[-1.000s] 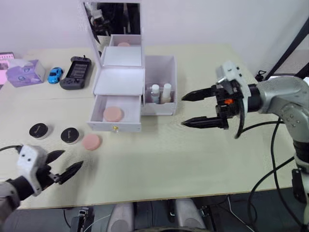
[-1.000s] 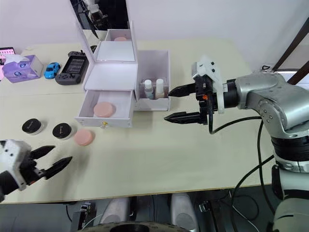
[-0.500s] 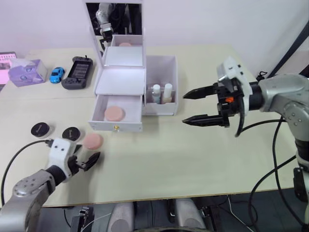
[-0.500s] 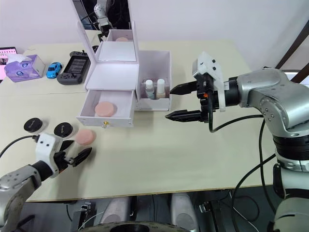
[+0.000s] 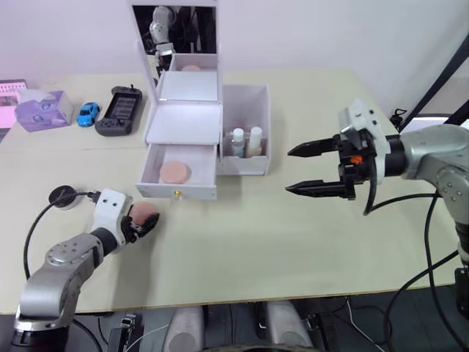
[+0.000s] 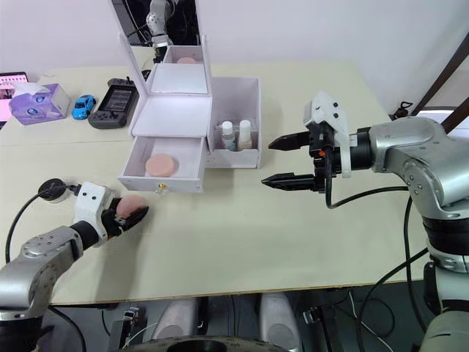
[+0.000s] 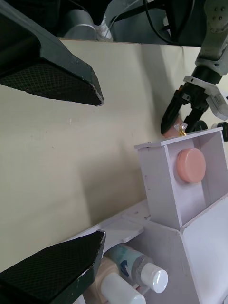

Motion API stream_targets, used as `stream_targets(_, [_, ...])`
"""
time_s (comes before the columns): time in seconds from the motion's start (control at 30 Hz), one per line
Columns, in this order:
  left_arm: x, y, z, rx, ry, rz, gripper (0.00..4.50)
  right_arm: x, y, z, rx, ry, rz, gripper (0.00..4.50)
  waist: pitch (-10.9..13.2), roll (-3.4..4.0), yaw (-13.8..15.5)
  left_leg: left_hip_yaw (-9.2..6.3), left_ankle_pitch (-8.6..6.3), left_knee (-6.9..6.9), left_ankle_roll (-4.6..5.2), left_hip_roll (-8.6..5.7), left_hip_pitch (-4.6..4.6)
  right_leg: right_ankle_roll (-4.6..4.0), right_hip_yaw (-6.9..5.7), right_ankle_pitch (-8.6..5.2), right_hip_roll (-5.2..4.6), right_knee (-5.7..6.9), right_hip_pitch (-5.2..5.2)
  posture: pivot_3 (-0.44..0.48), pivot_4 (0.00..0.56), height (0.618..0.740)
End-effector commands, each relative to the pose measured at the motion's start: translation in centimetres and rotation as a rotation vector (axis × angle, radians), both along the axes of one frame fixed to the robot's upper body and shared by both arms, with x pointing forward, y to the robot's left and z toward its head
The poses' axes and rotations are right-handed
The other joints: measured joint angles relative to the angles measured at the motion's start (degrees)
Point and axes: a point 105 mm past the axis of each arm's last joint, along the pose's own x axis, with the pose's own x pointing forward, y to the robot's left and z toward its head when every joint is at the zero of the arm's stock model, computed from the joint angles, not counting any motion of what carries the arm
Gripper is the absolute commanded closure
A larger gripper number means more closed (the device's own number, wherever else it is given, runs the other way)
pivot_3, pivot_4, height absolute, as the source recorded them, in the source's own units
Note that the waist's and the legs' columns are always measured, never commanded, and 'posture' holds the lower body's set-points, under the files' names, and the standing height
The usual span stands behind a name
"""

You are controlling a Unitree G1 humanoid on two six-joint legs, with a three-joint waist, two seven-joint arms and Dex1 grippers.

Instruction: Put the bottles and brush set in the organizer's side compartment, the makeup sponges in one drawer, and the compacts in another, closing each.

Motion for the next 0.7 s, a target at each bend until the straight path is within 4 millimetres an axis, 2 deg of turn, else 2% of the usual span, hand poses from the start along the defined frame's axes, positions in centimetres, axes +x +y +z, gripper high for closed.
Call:
stream_targets(0.03, [-0.4,-0.2,0.3,-0.030,0.019,-0.019,1.83,-0.2,-0.2,1.4,0.004,-0.075,-0.002,0.00,0.00,-0.01,0.00,0.00,0.00,0.00,0.00,0.00,0.00,0.00,0.00,0.00,0.00,0.00,0.00,0.000,0.150,0.740])
stream_targets(0.13, [-0.9,-0.6,1.4,-0.046,-0.011,-0.065,1.83,0.0,-0.1,1.4,0.005,-0.075,0.001,0.00,0.02,-0.03,-0.06,0.01,0.00,-0.02,0.00,0.00,-0.02,0.00,0.00,0.00,0.00,-0.01,-0.03,0.000,0.150,0.740])
stream_targets(0.23, [-1.7,0.9,3.5,-0.059,-0.075,-0.065,1.83,0.2,0.2,1.4,0.008,-0.071,0.016,0.00,0.06,-0.10,-0.29,0.01,-0.01,-0.05,0.01,0.00,-0.10,-0.14,0.00,0.09,0.00,-0.02,-0.14,0.000,0.150,0.740])
stream_targets(0.3, [-2.0,1.3,4.2,-0.065,-0.096,-0.072,1.83,0.2,0.2,1.5,0.008,-0.070,0.022,0.00,0.08,-0.12,-0.23,0.00,-0.01,-0.08,0.02,0.04,-0.14,-0.21,0.00,0.13,0.04,-0.01,-0.22,0.000,0.150,0.740])
stream_targets(0.37, [-2.6,2.2,5.3,-0.055,-0.119,-0.077,1.83,0.4,0.3,1.6,0.009,-0.072,0.031,0.00,0.08,-0.11,-0.17,-0.01,-0.01,-0.10,0.02,0.04,-0.12,-0.18,0.00,0.11,0.05,-0.01,-0.23,0.000,0.150,0.740])
stream_targets(0.5, [-3.8,5.7,7.4,0.007,-0.130,-0.058,1.83,1.1,0.2,1.9,0.018,-0.085,0.027,0.00,0.11,-0.13,-0.33,0.02,-0.01,-0.09,0.02,0.03,-0.14,-0.10,0.00,0.06,0.01,-0.05,-0.26,0.000,0.150,0.740])
stream_targets(0.63, [-3.4,6.8,11.0,0.032,-0.208,-0.106,1.83,1.2,0.0,1.8,0.018,-0.079,0.042,0.00,0.15,-0.13,0.06,0.01,-0.01,-0.07,0.01,0.02,-0.23,-0.06,-0.01,0.03,-0.02,-0.06,-0.33,0.000,0.150,0.740])
stream_targets(0.7, [-2.6,6.5,13.4,0.019,-0.270,-0.150,1.83,1.2,0.0,1.8,0.025,-0.074,0.052,0.00,0.17,-0.14,0.25,0.00,-0.02,-0.04,0.01,0.01,-0.31,-0.01,-0.02,0.00,-0.03,-0.11,-0.34,0.000,0.150,0.740])
